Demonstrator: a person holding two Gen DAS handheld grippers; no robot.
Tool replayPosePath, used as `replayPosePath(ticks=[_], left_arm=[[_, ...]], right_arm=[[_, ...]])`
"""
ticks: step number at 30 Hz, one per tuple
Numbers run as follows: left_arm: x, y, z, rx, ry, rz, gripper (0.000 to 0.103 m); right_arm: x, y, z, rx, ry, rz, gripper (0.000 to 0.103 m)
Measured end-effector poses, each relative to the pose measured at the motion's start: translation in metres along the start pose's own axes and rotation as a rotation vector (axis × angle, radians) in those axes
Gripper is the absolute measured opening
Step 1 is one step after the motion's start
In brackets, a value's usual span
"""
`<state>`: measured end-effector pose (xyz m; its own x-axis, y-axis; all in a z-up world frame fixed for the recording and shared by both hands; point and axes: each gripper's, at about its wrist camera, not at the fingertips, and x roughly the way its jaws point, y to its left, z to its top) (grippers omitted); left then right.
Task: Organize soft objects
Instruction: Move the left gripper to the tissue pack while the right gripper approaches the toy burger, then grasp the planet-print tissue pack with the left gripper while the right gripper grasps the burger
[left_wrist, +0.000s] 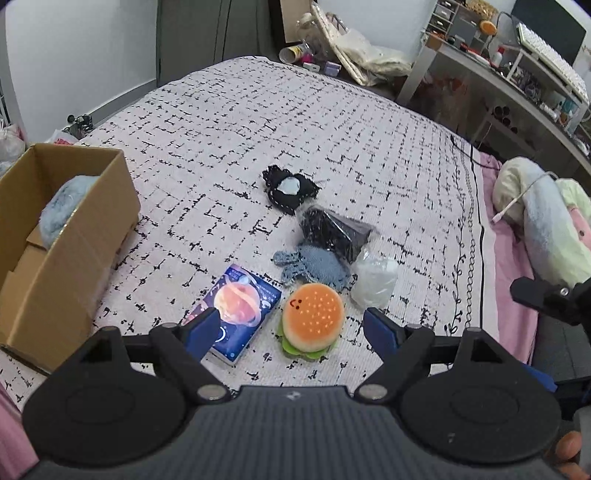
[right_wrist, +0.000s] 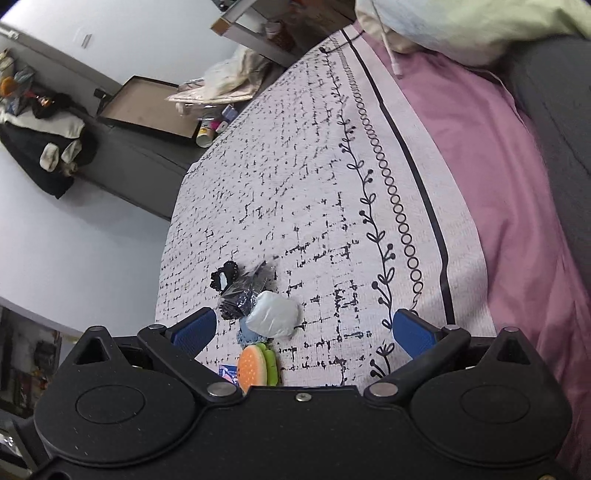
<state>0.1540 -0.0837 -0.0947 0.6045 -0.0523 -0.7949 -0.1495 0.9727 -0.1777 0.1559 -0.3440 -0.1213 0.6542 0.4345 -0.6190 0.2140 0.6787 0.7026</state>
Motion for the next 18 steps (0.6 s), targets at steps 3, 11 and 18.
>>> replayPosePath(ticks=[3,11,18], left_arm=[[0.007,0.0,-0.002,-0.011,0.007,0.004,0.083],[0.024,0.007,-0.003,-0.024,0.0,0.07,0.083],[0.036,0.022,-0.003,-0.026,-0.021,0.085,0.082]], right_arm=[[0.003,-0.002,0.001,0.009,0.014,0.004,0.103],[0.014,-0.003,-0.002,0.021,0.068,0.018,0.103],[0.02,0.0,-0.006,0.005,0.088,0.02,0.103]])
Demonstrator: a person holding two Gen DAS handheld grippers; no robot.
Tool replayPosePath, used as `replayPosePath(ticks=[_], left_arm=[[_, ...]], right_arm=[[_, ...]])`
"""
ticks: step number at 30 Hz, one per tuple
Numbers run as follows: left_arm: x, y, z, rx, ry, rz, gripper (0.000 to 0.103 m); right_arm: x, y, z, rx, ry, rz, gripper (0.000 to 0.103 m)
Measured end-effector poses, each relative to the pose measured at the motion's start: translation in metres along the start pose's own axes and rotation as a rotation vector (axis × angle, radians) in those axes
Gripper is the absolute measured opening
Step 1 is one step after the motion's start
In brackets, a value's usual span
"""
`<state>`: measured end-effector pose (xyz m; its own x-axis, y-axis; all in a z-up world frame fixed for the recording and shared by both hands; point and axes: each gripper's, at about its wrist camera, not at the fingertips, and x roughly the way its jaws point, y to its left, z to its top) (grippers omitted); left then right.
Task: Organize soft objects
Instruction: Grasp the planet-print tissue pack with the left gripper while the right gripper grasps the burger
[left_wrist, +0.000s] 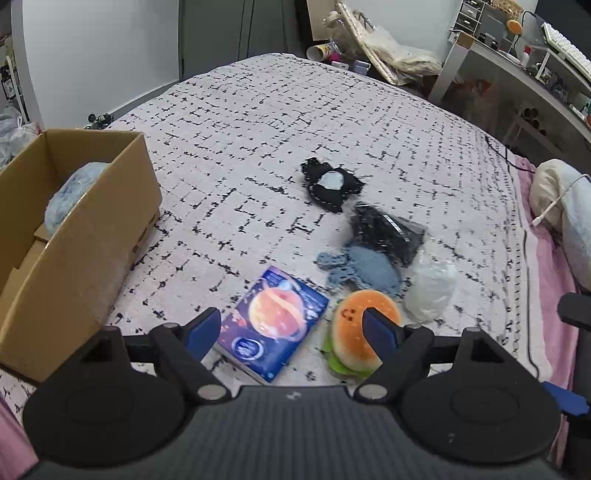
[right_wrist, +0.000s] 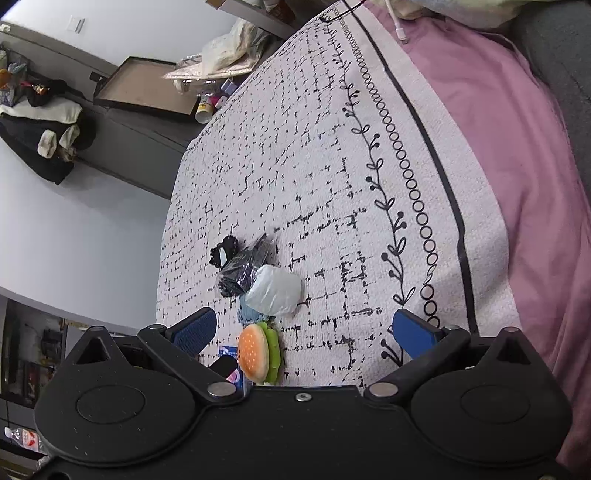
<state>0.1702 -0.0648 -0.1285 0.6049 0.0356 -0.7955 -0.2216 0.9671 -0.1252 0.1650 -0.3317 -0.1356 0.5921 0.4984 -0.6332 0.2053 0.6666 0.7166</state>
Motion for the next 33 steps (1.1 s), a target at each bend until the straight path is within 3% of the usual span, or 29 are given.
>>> replayPosePath(ticks=[11,14,15,22,33], left_arm=[[0.027,0.025,-0.004,-0.002,0.02,-0.02,0.082],[0.027,0.025,-0.008,0.015,0.0,-0.043,0.075],[0.027,0.026,-0.009,0.016,-0.005,-0.05,0.065],[0.02,0.033,-0.009,-0.008,0.001,-0.098,0.051],[-0.002,0.052,0.0,-0.071,-0.05,-0.125,0.051]], right_arm=[[0.019,0.019,-0.014,-0.087,0.01,0.016,0.103],[0.025,0.026,-0.019,-0.115,0.006,0.023,0.102],[0.028,0.029,-0.021,-0.126,0.006,0.025,0.102],[0.042,0.039,-0.03,-0.173,-0.007,0.01,0.099],[0.068,0.058,-0.04,-0.271,-0.003,-0.067,0.09]])
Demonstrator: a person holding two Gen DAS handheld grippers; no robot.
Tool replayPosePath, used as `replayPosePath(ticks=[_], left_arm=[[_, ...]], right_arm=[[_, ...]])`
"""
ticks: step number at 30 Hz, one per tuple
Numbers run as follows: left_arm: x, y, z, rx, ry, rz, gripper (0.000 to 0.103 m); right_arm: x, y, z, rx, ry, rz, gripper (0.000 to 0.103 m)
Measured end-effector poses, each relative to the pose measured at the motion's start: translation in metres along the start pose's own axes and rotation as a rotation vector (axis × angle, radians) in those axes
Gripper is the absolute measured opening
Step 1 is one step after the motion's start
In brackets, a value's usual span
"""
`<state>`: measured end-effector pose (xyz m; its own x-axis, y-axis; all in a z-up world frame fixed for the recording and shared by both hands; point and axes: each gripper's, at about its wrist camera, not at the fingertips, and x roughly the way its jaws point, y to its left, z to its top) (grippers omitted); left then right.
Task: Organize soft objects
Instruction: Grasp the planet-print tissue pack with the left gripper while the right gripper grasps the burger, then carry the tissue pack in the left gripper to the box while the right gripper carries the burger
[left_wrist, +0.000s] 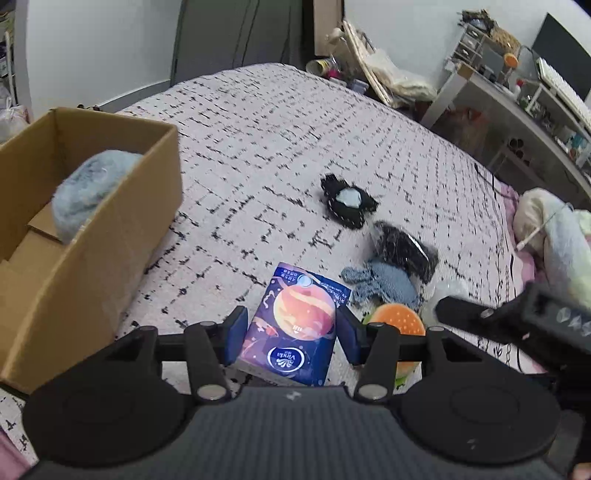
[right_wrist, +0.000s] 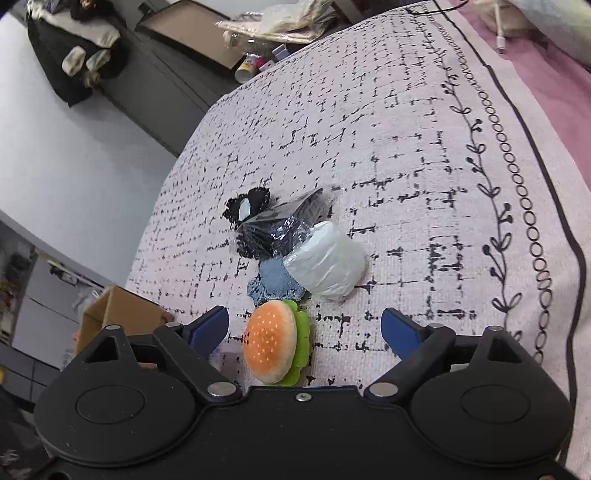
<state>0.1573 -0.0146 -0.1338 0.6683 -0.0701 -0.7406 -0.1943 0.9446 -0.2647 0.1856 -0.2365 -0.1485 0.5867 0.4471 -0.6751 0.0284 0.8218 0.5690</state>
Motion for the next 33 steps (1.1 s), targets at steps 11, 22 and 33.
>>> replayPosePath(ticks=[11,22,33], left_arm=[[-0.024,0.008,0.011,-0.029,-0.038,-0.016,0.051],[-0.045,0.0,0.01,-0.009,-0.06,-0.025,0.051],[-0.071,-0.012,0.014,-0.003,-0.107,-0.077,0.051]], right_arm=[[0.023,0.013,0.0,-0.007,0.061,0.01,0.048],[-0.006,0.006,-0.005,0.0,0.063,0.023,0.018],[-0.048,0.015,-0.001,0.007,-0.016,0.079,0.018]])
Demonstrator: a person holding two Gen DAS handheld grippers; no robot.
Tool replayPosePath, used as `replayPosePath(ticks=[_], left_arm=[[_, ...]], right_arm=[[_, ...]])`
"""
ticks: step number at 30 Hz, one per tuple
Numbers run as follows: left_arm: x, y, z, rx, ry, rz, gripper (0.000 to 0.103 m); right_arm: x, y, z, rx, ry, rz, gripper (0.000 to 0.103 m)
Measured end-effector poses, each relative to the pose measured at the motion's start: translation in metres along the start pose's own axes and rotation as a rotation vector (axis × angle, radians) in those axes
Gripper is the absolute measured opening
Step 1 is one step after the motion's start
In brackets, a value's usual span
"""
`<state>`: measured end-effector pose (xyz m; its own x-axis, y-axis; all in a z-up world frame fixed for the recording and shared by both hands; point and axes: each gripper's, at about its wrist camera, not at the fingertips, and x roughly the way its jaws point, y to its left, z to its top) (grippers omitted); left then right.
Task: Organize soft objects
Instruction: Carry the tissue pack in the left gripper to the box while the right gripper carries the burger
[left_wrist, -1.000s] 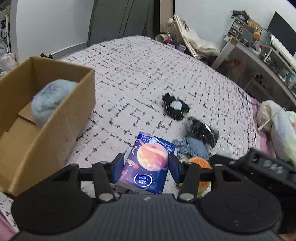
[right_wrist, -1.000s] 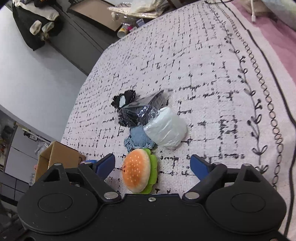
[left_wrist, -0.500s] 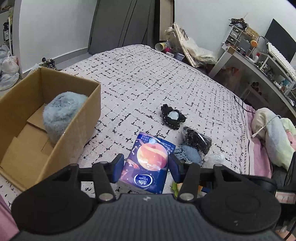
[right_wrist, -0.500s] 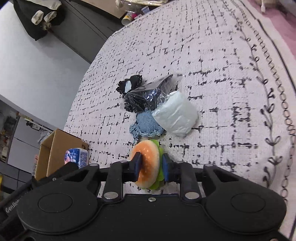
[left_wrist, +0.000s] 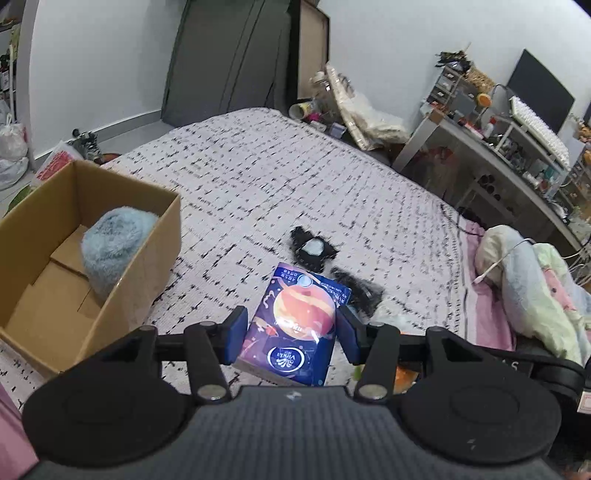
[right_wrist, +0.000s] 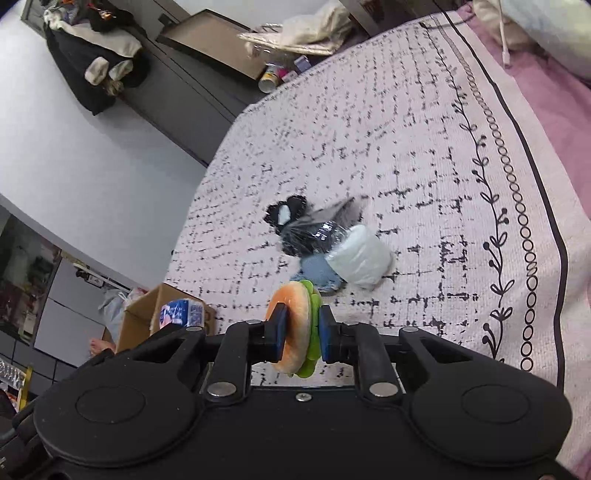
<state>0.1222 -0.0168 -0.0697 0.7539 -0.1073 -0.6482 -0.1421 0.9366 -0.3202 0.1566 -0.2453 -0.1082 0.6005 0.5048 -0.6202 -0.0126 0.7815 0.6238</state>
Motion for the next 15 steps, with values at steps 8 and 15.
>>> replayPosePath(ticks=[8,15], left_arm=[[-0.015,0.002,0.011,0.002,-0.034,-0.037,0.051],[-0.02,0.009,0.023,0.008,-0.034,-0.045,0.051]], right_arm=[[-0.01,0.015,-0.002,-0.02,-0.022,0.003,0.017],[-0.012,0.03,0.002,-0.013,-0.065,0.019,0.017]])
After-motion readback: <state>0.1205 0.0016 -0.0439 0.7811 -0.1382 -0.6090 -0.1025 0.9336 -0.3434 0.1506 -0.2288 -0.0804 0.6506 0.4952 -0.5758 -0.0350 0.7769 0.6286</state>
